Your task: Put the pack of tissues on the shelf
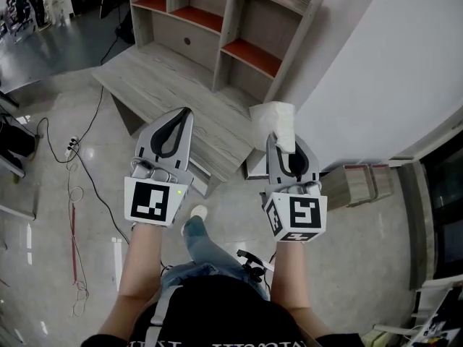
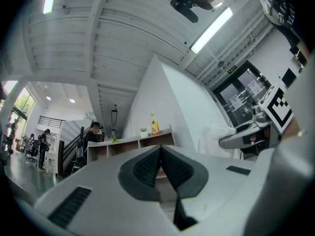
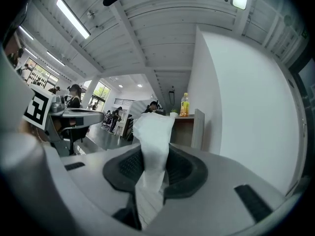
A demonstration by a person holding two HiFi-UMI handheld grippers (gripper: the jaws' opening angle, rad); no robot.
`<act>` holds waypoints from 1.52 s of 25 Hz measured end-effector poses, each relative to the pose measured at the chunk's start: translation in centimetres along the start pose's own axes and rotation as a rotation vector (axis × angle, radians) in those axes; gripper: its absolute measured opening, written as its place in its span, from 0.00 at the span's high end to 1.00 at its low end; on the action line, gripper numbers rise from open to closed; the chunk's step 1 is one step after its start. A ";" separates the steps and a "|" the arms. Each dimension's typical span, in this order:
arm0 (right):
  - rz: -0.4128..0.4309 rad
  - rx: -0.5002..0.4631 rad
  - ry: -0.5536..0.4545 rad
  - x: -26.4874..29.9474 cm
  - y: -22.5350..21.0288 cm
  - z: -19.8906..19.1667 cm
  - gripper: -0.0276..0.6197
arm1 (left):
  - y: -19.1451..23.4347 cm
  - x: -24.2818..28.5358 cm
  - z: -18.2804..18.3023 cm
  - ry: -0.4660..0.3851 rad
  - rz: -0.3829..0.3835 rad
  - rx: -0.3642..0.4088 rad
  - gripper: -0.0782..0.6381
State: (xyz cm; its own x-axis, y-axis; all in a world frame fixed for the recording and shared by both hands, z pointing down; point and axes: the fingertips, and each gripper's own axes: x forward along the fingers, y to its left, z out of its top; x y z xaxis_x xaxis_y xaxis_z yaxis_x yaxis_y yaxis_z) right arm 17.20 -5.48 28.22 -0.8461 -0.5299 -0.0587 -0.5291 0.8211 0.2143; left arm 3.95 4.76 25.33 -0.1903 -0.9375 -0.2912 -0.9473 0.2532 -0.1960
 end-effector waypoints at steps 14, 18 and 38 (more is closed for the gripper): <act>-0.018 0.021 -0.002 10.4 -1.4 -1.0 0.78 | 4.5 8.8 -3.3 -0.009 -0.072 0.022 0.87; -0.046 0.033 -0.003 13.6 -2.5 -1.3 0.78 | 5.7 12.2 -4.5 -0.005 -0.110 0.022 0.87; -0.155 0.080 0.040 27.2 -7.9 -4.1 0.78 | 10.3 26.6 -10.9 0.007 -0.244 -0.011 0.87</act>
State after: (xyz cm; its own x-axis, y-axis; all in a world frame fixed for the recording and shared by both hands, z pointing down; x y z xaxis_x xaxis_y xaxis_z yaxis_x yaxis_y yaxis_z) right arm -1.34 -27.29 28.92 -0.7514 -0.6582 -0.0458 -0.6579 0.7422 0.1274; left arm -13.64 -20.18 25.76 0.0427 -0.9723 -0.2296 -0.9684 0.0163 -0.2491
